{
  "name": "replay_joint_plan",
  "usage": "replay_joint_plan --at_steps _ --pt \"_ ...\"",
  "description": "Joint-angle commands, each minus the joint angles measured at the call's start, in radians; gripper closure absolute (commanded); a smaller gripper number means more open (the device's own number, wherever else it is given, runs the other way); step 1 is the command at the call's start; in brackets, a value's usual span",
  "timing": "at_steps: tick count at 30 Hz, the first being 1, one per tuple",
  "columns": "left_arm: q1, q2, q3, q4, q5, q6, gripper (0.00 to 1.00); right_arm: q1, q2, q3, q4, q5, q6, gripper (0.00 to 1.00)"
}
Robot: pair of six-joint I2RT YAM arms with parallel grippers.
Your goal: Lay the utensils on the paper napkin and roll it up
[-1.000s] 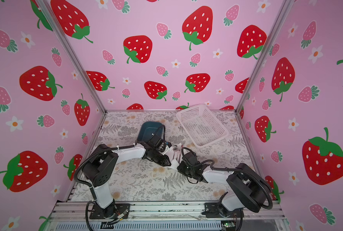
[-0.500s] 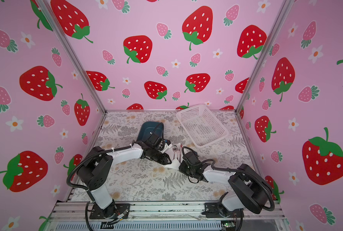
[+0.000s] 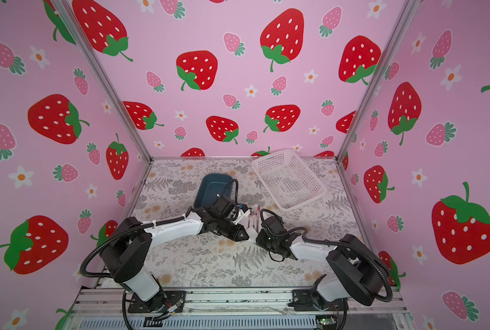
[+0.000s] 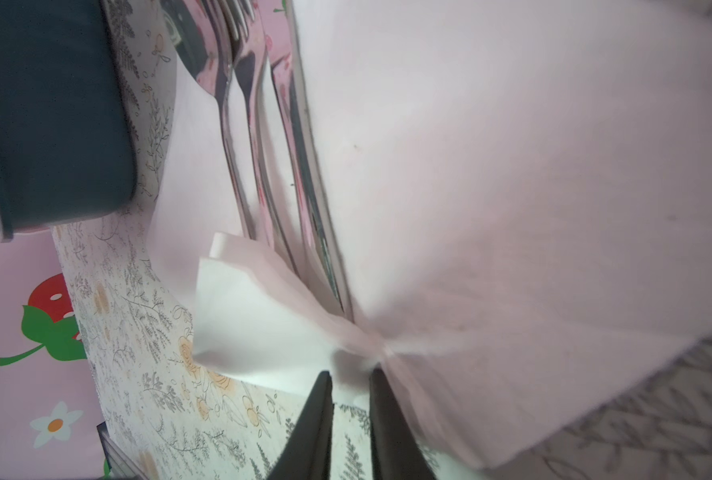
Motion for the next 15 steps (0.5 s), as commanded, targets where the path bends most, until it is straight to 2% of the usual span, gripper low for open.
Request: replay_joint_plan --at_steps 1,7,15 --pt "0.000 0.034 -0.010 0.023 -0.011 -0.026 0.81 -0.008 0.007 -0.016 -0.090 0.020 0.020 0.79" --pt "0.002 0.065 0.000 0.010 -0.121 -0.028 0.80 -0.007 -0.008 -0.025 -0.090 0.020 0.023 0.79" --pt "0.005 0.090 -0.017 0.003 -0.199 -0.023 0.80 -0.007 -0.027 -0.034 -0.086 0.019 0.024 0.79"
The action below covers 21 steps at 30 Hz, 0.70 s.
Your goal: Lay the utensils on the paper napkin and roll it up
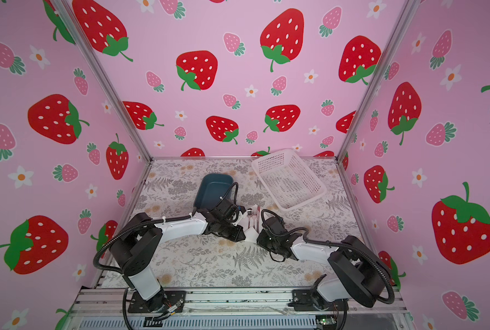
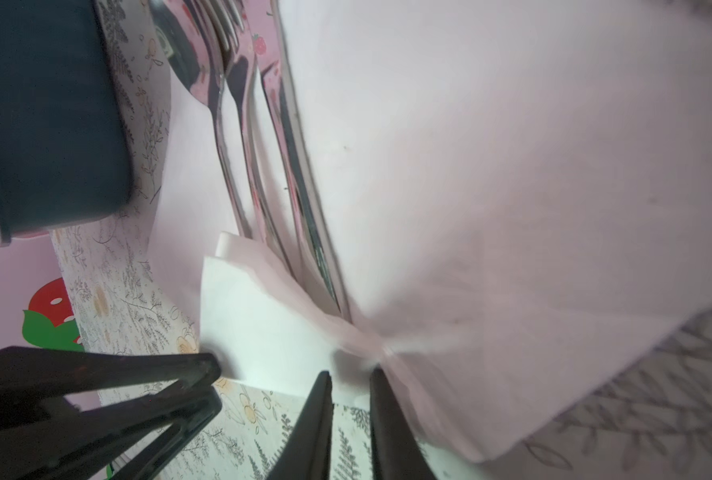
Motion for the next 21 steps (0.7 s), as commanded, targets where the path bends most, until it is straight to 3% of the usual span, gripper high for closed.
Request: replay_joint_plan --at_steps 1,21 --pt "0.004 0.027 -0.017 -0.003 -0.055 0.003 0.80 -0.003 -0.010 -0.028 -0.071 0.020 0.013 0.79" --pt "0.004 0.041 -0.023 -0.023 -0.064 0.026 0.80 -0.003 -0.026 0.006 0.022 -0.056 -0.091 0.71"
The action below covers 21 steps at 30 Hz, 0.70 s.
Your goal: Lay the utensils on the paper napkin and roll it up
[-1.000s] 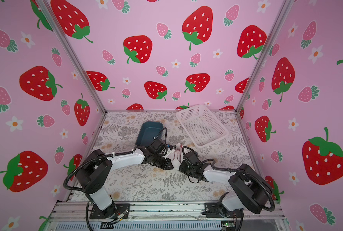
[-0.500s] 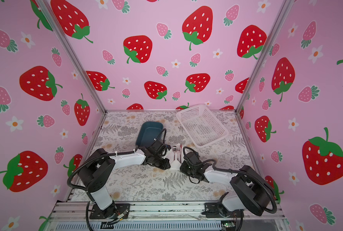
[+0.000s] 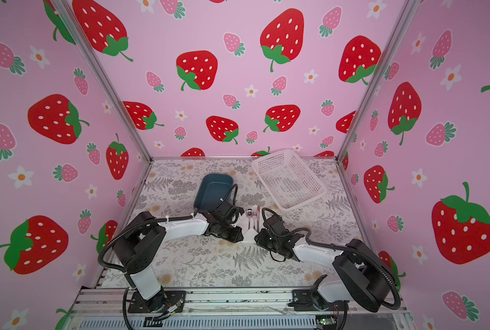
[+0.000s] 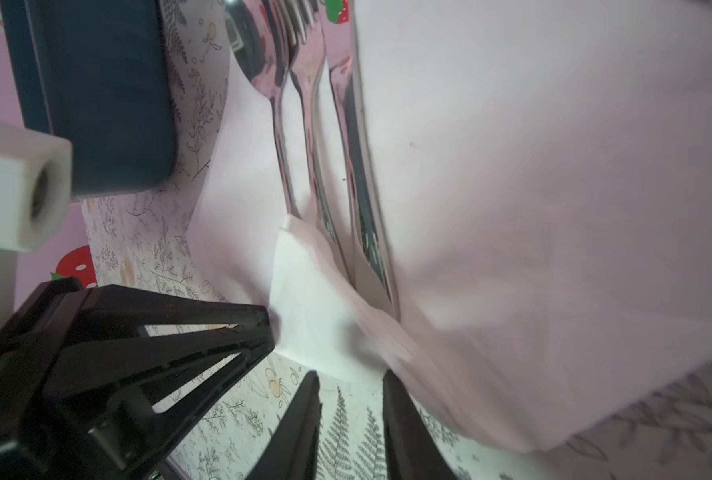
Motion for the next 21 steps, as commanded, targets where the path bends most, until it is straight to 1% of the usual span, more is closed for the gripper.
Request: replay_joint_plan --at_steps 1,6,13,16,21 --pt "0.001 0.012 0.000 -0.037 -0.019 0.021 0.80 -0.002 0.030 0.016 -0.014 0.000 -0.012 0.72" --pt "0.000 -0.034 -0.001 -0.047 -0.013 0.013 0.80 -0.005 0.048 0.008 -0.094 0.079 0.053 0.76" --pt "0.000 -0.162 -0.016 -0.042 -0.006 -0.035 0.75 -0.006 0.036 -0.011 -0.097 0.060 0.061 0.76" --pt "-0.001 -0.176 -0.010 -0.031 0.033 -0.077 0.74 -0.006 0.038 -0.011 -0.099 0.058 0.062 0.76" --pt "-0.013 -0.157 -0.007 0.008 0.081 -0.148 0.75 -0.006 0.045 -0.006 -0.096 0.051 0.062 0.76"
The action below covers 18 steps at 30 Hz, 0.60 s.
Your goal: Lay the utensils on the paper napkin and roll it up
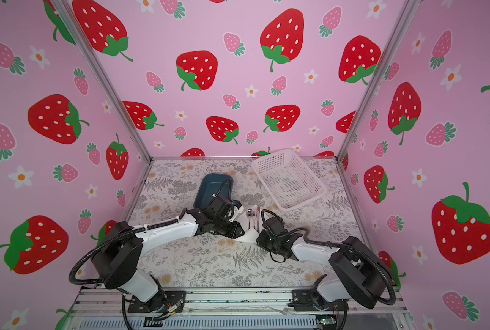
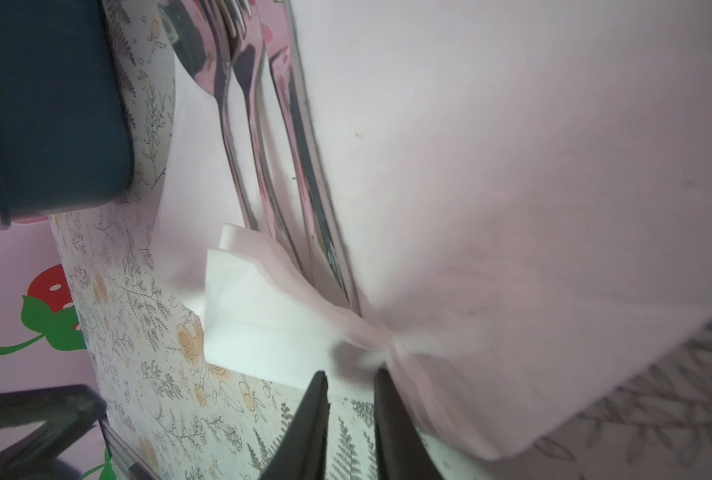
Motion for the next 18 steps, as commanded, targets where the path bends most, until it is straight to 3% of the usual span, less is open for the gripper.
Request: replay_joint_plan --at_steps 1,18 --pt "-0.012 0.023 0.000 0.032 0.045 -0.065 0.76 -0.005 0.013 -0.009 -0.069 0.024 0.016 0.76" --pt "-0.018 0.162 -0.033 0.021 -0.063 -0.132 0.81 -0.005 0.013 -0.004 -0.068 0.012 0.012 0.76"
